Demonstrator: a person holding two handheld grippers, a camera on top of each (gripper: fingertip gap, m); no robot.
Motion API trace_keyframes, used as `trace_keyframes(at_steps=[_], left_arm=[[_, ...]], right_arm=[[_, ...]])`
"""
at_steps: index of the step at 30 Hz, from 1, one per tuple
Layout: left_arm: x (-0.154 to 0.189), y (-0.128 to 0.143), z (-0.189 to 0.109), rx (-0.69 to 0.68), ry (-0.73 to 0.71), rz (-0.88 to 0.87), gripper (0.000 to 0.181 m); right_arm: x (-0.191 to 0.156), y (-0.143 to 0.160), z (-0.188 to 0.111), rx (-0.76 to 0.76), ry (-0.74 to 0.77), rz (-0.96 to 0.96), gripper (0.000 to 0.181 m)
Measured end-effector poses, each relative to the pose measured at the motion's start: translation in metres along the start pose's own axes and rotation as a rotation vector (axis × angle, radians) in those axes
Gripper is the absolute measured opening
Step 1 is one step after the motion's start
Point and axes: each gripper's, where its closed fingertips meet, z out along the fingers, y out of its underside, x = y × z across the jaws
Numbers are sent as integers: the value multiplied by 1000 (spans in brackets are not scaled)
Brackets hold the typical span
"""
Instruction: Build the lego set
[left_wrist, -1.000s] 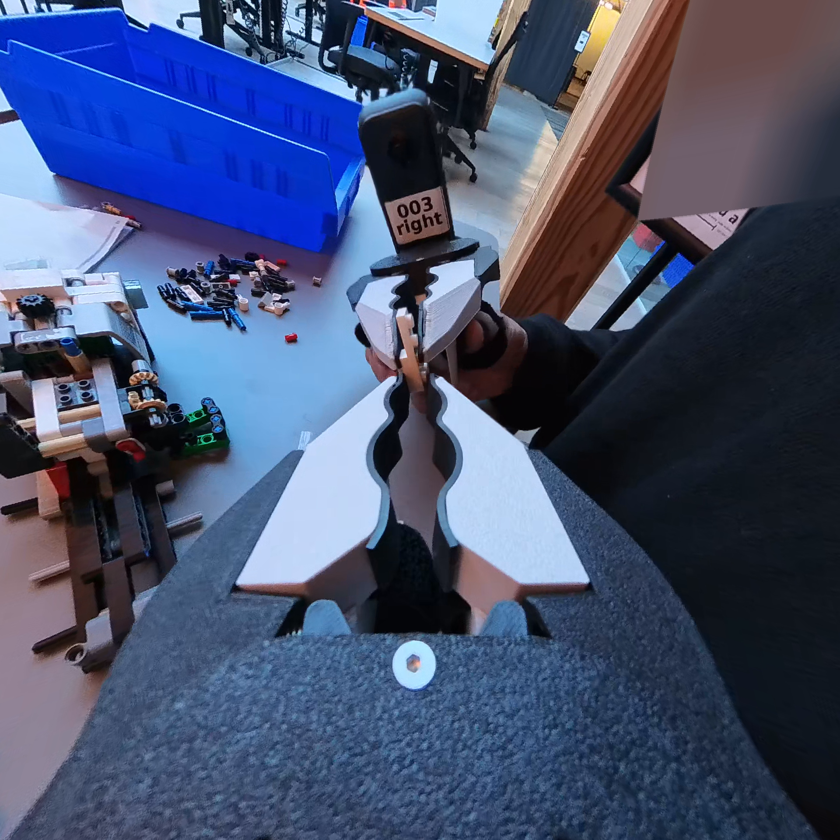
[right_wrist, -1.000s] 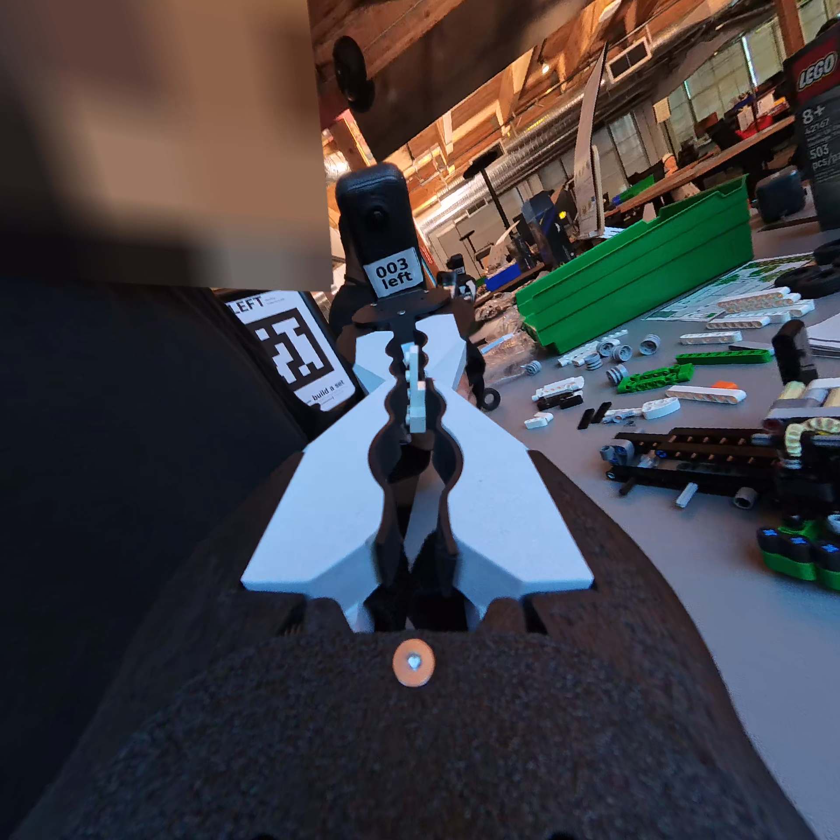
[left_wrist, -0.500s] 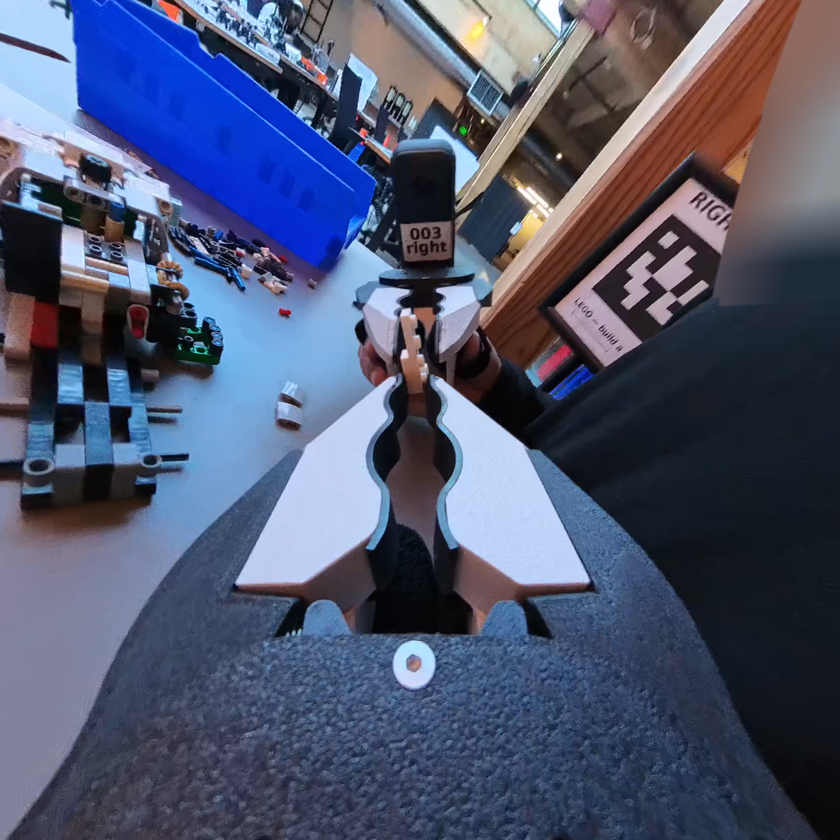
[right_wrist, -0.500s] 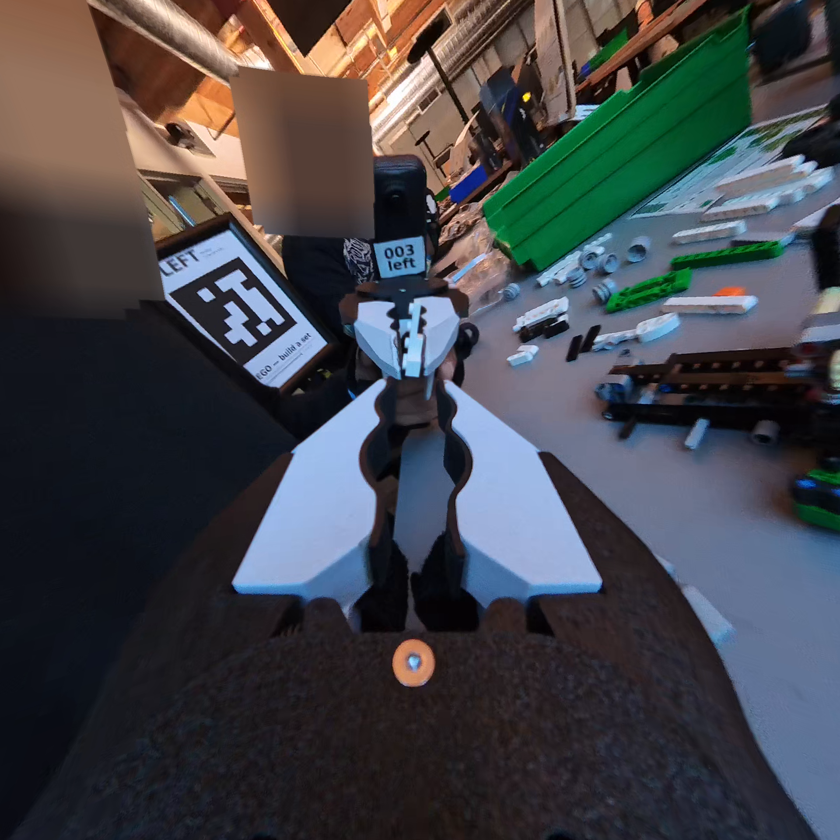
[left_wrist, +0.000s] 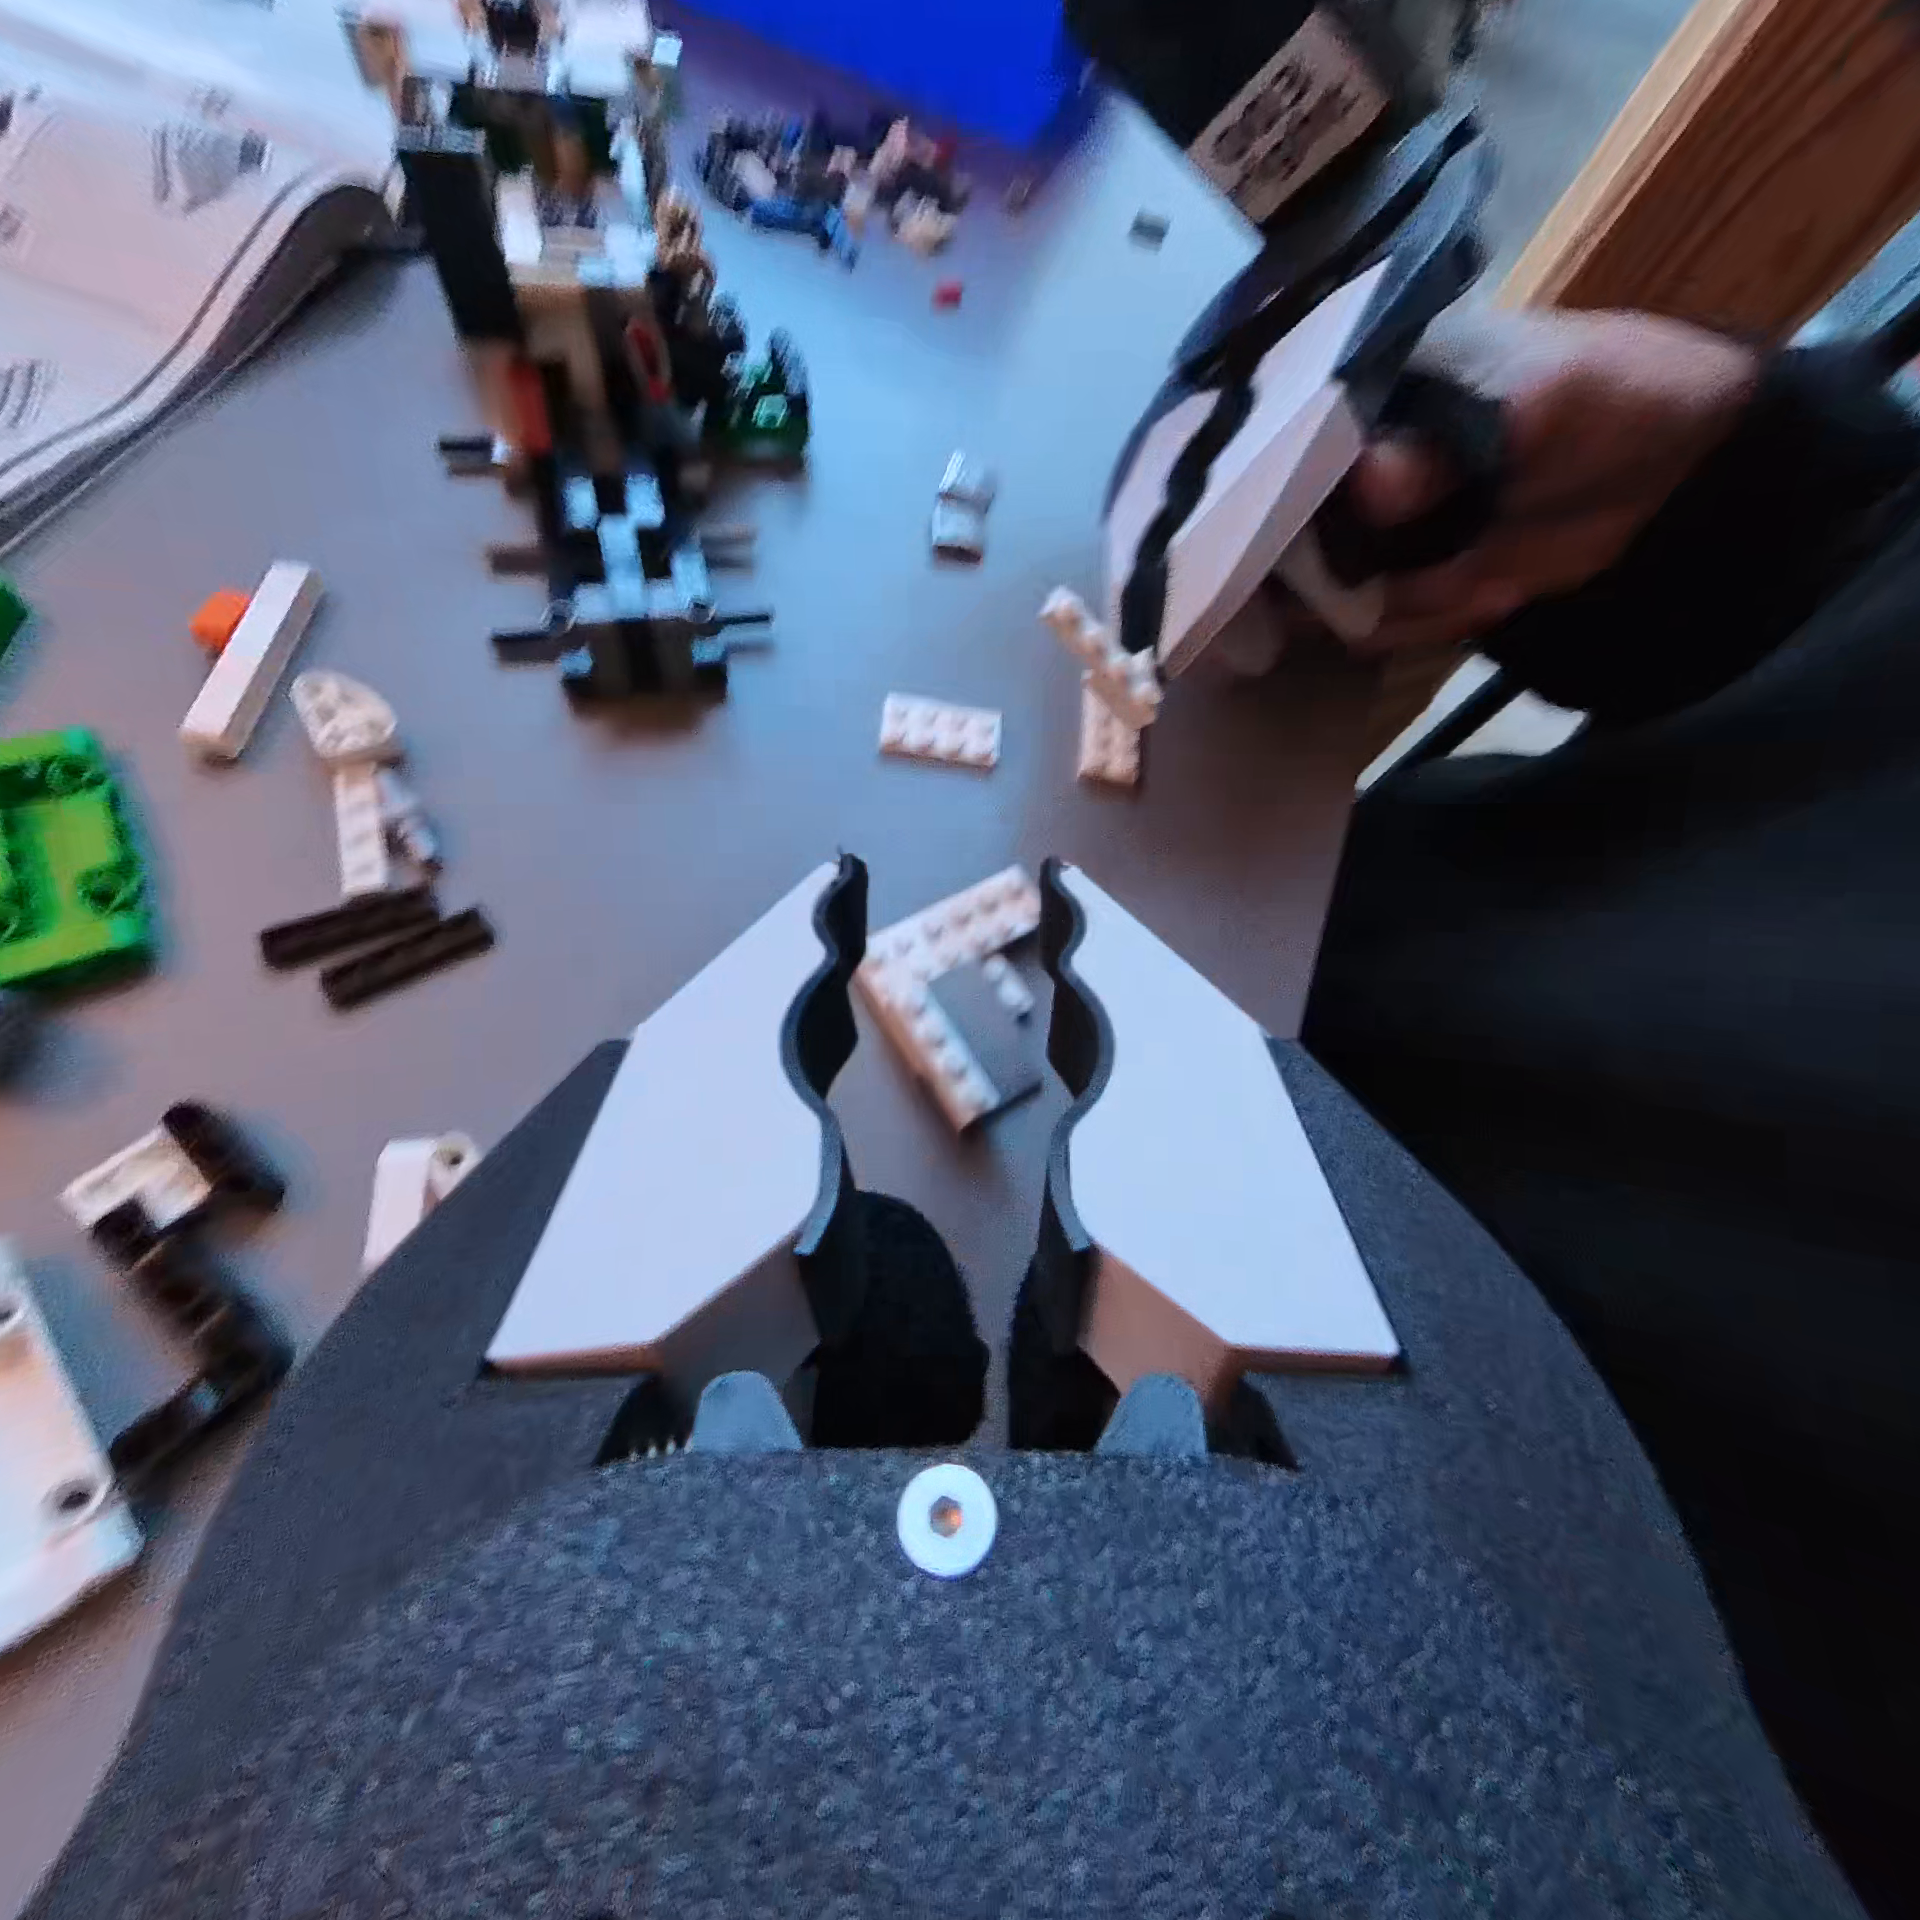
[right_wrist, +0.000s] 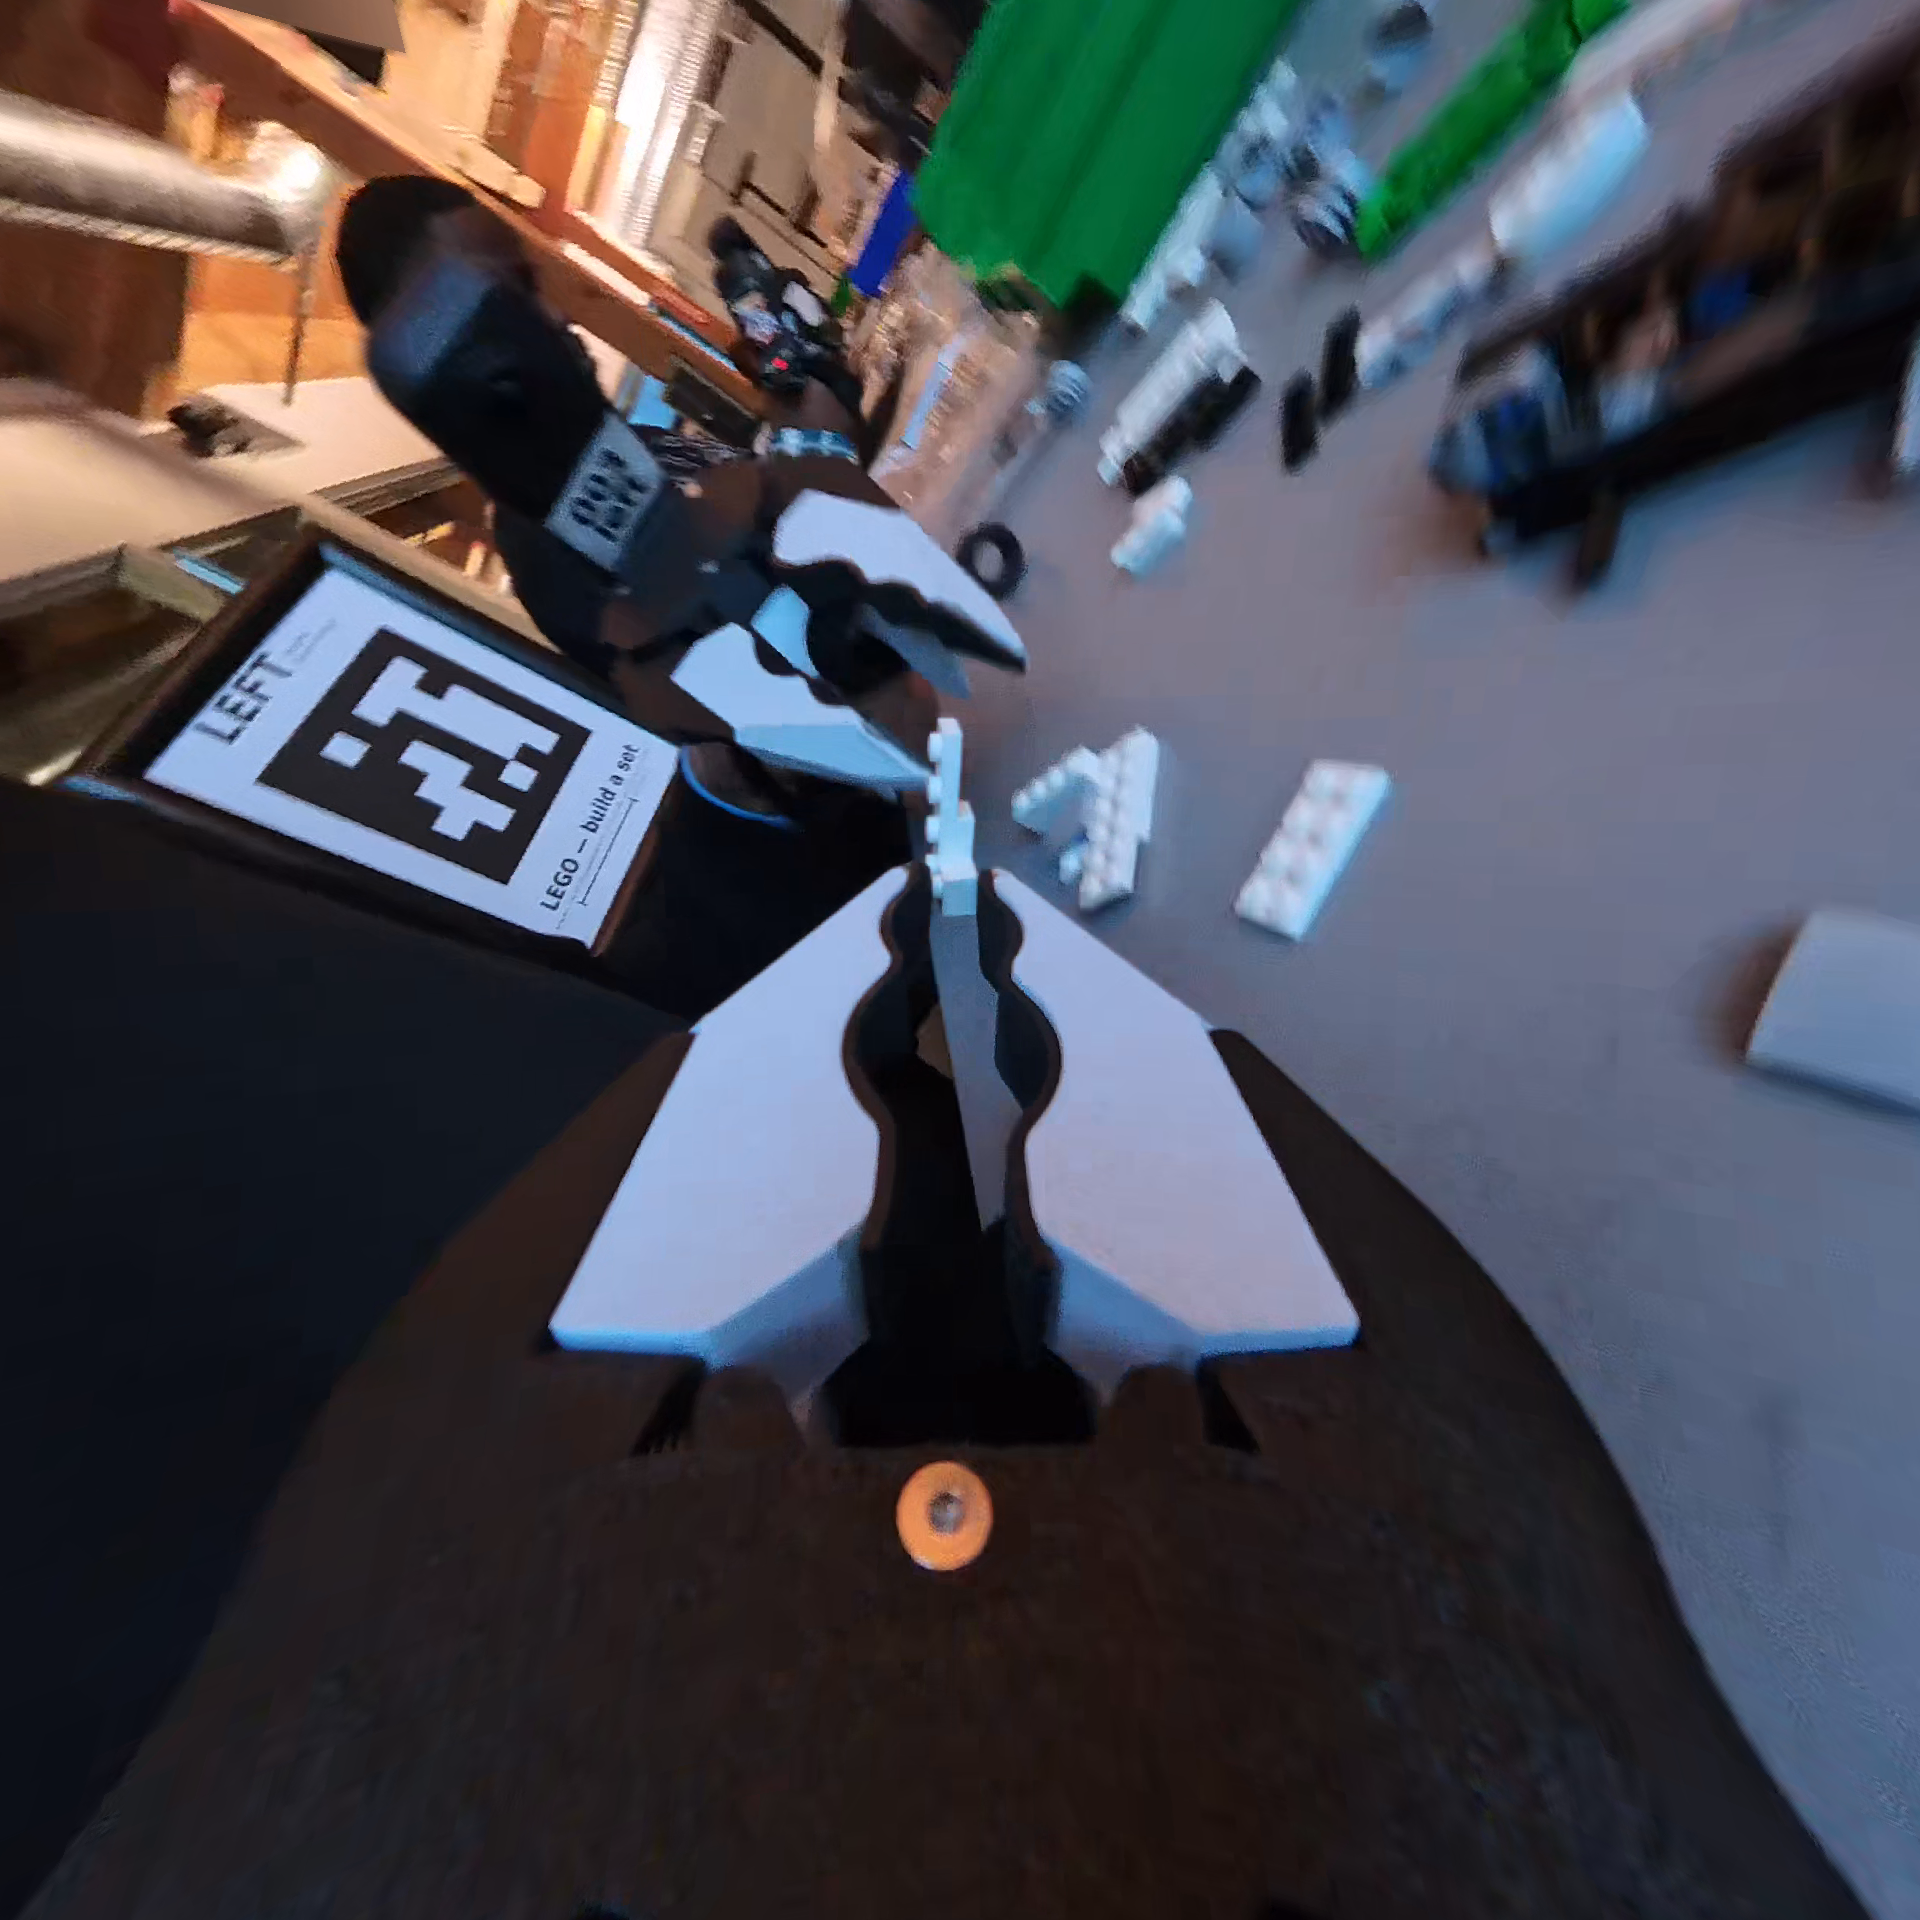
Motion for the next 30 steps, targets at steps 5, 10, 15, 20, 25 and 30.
trace_keyframes(at_steps=[5,10,15,20,25,30], left_arm=[[-1,22,-3,-80,-31,-2,38],[22,12,5,17,58,-70,12],[24,17,-7,65,46,-195,22],[26,20,-6,39,-241,156,42],[32,2,-9,124,-379,261,25],[36,6,-14,146,-350,225,18]], right_arm=[[8,23,23,-44,140,99,8],[-3,27,43,-45,90,113,7],[-2,18,45,54,74,162,7],[-8,16,53,78,18,224,7],[-14,17,59,65,-16,251,8],[-22,22,61,28,-60,273,7]])
